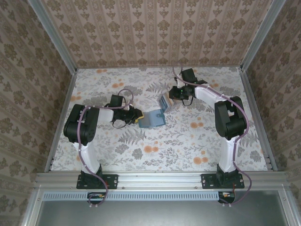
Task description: Put the credit cards into the card holder
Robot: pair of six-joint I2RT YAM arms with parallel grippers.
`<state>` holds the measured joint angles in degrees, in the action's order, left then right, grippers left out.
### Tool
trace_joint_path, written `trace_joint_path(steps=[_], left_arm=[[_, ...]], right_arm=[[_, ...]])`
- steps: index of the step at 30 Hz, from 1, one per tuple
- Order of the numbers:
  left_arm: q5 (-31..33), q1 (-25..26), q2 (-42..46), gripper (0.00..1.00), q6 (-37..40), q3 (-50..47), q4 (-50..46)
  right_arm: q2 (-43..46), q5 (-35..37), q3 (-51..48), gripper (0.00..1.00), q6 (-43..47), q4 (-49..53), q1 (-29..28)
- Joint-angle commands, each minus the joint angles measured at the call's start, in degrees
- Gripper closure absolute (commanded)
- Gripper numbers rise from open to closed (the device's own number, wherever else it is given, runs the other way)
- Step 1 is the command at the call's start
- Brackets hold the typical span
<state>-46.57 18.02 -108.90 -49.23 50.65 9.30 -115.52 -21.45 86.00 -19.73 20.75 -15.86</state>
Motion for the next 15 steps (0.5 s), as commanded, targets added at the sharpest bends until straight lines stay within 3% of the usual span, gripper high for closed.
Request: trace_joint_path(steps=[1,7,15], left_arm=[[-0.4,0.4,-1.5,0.77,1.4,0.8,-1.6],[-0.3,0.5,-1.5,0.77,1.6,0.9,-1.9],[0.2,0.6,-1.1,0.77,2.6,1.1,-3.1]], right_arm=[[2.7,-0.3,-0.8,0.88,0.0,-0.3,0.0],[6.0,4.5,-3.3,0.97,1.3,-0.5,0.1],[13.4,9.9,-9.4,1.00,2.2,-2.4,0.1]])
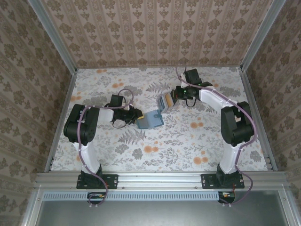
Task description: Put the credit cards into the card holder
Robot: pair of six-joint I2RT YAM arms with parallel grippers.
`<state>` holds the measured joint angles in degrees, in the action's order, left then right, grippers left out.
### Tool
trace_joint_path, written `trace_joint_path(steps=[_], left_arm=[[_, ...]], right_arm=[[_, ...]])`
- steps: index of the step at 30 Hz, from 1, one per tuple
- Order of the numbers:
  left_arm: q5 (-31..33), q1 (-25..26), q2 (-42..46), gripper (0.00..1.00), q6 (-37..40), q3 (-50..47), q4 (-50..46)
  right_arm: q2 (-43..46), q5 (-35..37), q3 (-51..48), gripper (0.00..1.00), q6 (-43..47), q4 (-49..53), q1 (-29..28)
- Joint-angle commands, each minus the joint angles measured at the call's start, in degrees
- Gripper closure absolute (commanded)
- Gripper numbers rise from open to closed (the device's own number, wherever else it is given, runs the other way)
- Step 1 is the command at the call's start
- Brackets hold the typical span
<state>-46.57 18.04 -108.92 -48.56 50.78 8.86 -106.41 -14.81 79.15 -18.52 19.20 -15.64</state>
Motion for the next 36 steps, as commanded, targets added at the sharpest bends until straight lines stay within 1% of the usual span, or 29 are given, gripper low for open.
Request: trace_joint_path(steps=[1,4,8,9,11,12,13,14,17,20,23,26,30,33,36], left_arm=[[0.4,0.7,-0.9,0.77,2.2,0.9,-2.9],[0.9,0.7,-0.5,0.77,3.2,0.8,-4.0],[1.4,0.5,-0.2,0.78,4.6,1.3,-6.5],[1.3,0.4,-0.1,0.78,4.7,1.5,-6.8],[1.1,-0.3,0.4,0.75,5.2,2.0,-7.9],[0.9,-0.8,0.7,0.72,5.5,2.2,-8.4],[0.8,-1.5,1.3,0.66,6.0,2.5,-9.2],[0.7,-2.3,2.0,0.63,6.6,2.8,-10.2],[0.8,-4.6,4.1,0.60,9.2,3.7,-14.5],[1.1,-6.3,5.4,0.60,11.9,4.3,-18.7],[2.6,-6.4,5.9,0.61,13.0,3.7,-21.6],[2.6,-5.9,4.8,0.63,12.3,2.2,-20.6],[2.6,-5.1,3.9,0.65,10.7,1.0,-18.8],[3.1,-4.3,3.0,0.70,11.5,1.5,-19.8],[3.2,-3.9,2.3,0.77,11.6,1.7,-20.5]], right_arm=[[6.0,4.0,-3.9,1.00,0.9,-1.2,-0.1],[11.5,3.3,-9.8,1.00,-0.2,-4.4,-0.2],[16.4,-3.8,-17.4,1.00,-3.2,-9.5,-1.5],[17.0,-4.8,-18.6,1.00,-3.6,-10.4,-2.2],[17.1,-9.4,-20.6,1.00,-4.6,-13.3,-3.9],[16.6,-11.6,-21.1,1.00,-5.4,-14.5,-4.6],[15.8,-14.0,-21.4,1.00,-6.5,-16.1,-5.3],[14.6,-16.1,-21.4,1.00,-7.6,-18.0,-6.1],[9.8,-21.2,-21.2,1.00,-11.3,-23.0,-7.5],[5.2,-24.5,-20.2,1.00,-13.5,-26.5,-8.4],[0.9,-26.7,-17.8,1.00,-13.5,-25.4,-9.0],[-1.7,-27.5,-16.9,1.00,-13.3,-25.5,-9.5],[-4.5,-28.1,-14.9,1.00,-11.8,-22.5,-9.7],[-5.9,-28.1,-14.6,1.00,-11.7,-23.2,-9.7],[-8.0,-28.6,-12.8,1.00,-11.4,-22.2,-9.9]])
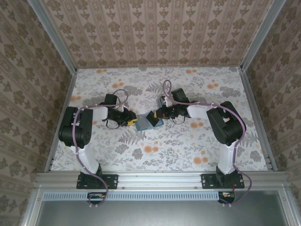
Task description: Put the credit cards into the card holder
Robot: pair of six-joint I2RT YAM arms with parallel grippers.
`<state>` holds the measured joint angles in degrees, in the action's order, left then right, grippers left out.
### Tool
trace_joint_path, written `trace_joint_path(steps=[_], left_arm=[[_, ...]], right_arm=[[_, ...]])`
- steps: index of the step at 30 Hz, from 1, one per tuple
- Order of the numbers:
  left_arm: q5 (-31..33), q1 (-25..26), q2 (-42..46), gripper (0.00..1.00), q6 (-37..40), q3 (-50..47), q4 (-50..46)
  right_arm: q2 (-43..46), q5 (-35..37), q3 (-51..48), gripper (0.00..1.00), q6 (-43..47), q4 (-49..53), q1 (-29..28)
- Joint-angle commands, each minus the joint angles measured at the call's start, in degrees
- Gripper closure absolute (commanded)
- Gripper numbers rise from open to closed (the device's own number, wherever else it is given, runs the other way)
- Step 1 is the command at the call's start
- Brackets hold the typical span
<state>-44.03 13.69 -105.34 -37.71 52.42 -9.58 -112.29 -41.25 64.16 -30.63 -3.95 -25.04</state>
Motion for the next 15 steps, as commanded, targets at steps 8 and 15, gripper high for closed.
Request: trace_joint_path(steps=[8,15], left_arm=[[2.0,0.4,-2.3,0.88,2.4,0.7,-3.8],[1.8,0.2,-2.7,0.93,3.2,1.1,-4.6]], right_arm=[[-4.3,-1.2,3.1,1.00,-0.3,0.5,-0.5],[-6.3,-1.9,4.0,1.00,-1.0,0.7,-1.8]])
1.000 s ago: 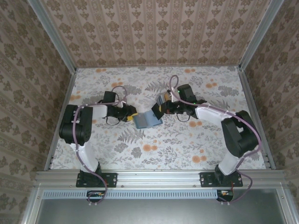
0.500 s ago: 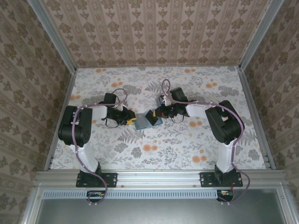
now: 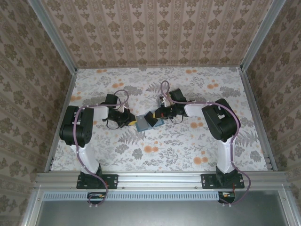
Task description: Put the credit cards into the card holder
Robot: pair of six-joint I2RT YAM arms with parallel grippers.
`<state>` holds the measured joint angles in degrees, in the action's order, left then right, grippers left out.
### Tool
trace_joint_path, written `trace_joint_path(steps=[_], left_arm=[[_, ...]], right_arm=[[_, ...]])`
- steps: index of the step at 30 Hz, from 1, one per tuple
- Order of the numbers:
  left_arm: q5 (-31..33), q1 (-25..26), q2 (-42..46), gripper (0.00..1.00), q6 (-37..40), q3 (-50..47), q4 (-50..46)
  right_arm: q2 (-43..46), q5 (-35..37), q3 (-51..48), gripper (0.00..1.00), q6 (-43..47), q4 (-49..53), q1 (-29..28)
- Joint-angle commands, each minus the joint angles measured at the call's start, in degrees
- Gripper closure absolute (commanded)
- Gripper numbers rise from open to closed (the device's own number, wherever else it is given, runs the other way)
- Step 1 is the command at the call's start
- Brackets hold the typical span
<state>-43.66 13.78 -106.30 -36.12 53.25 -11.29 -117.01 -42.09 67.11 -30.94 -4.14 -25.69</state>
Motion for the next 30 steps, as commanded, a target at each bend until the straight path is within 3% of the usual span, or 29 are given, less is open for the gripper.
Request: trace_joint_path(steps=[1,7,13,30], left_arm=[[1.2,0.1,-1.9,0.94,1.7,0.3,-3.0],[1.2,-0.1,-1.6,0.96,1.6,0.0,-2.7],[1.5,-0.2,-1.2,0.97,1.9,-0.4,-2.5],[2.0,-0.2,-0.9,0.99,3.1,-1.3,-3.2]], right_arm=[[-1.7,-1.0,0.9,1.00,-1.0,0.4,-1.4],[-2.3,0.4,0.8,1.00,-3.1,-1.1,-3.0],[-1.2,4.3,-3.4,1.00,-9.0,-9.2,-3.9],[-1.9,6.6,-3.2,1.00,-7.5,-9.8,-3.4]])
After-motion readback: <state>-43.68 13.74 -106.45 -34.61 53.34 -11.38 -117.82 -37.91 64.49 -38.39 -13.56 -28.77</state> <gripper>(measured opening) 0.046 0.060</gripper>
